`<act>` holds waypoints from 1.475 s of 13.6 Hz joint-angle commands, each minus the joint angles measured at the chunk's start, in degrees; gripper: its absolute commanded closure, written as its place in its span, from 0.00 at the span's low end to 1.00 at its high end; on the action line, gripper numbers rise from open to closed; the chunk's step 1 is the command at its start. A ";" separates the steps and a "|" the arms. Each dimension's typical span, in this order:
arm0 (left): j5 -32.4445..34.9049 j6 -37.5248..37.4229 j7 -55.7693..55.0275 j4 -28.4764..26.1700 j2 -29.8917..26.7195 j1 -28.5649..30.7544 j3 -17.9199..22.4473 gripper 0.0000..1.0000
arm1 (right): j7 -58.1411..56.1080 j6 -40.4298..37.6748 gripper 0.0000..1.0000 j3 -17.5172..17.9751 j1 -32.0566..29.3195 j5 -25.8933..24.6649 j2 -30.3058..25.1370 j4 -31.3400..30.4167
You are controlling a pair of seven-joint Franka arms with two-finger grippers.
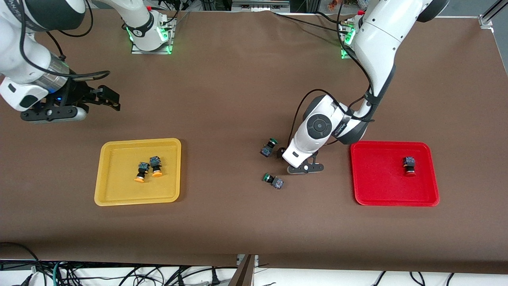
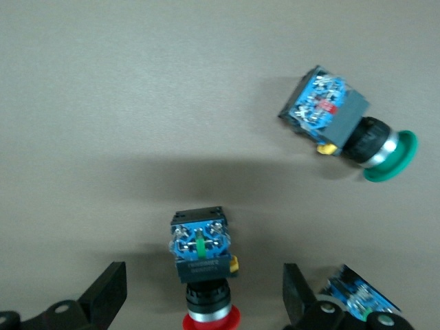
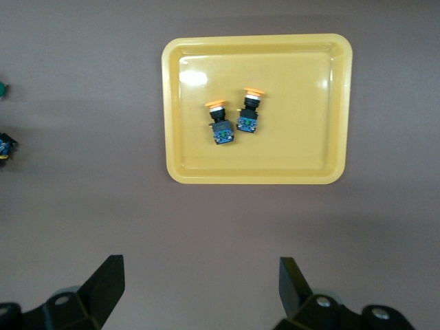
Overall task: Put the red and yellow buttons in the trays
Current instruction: 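Return the right arm to rest while the left gripper grasps another red button, then place the second red button in the red tray with the left gripper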
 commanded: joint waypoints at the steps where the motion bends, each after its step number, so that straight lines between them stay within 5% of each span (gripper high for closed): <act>1: 4.01 -0.18 -5.14 0.61 1.39 -1.41 0.85 0.00 | -0.82 -0.26 0.01 10.89 -12.57 -0.83 -1.33 -0.75; 3: 4.29 0.17 -7.77 1.05 2.53 -1.94 0.85 0.02 | -1.61 -0.25 0.01 15.41 -17.01 -0.83 -1.33 -0.31; 5: 4.37 1.67 -11.20 1.05 2.88 -2.55 0.85 0.23 | -1.43 -0.60 0.01 15.42 -17.19 -1.18 -0.46 2.57; 8: 4.20 1.67 -12.17 1.22 3.06 -2.91 0.85 0.86 | 0.75 -0.52 0.01 15.42 -17.28 -1.96 -0.18 3.47; 9: 4.20 1.58 -12.18 1.31 2.71 -2.65 0.85 0.98 | 0.59 -0.61 0.01 15.42 -17.27 -2.58 -0.27 3.82; 13: 4.37 -2.88 -5.71 2.10 -1.06 2.52 1.03 1.00 | -0.03 -7.54 0.01 15.51 -17.27 -3.11 -0.01 7.94; 20: 4.03 -9.41 29.69 -3.68 -9.59 19.56 0.50 1.00 | 0.94 -7.02 0.01 15.95 -16.66 -2.23 2.10 10.33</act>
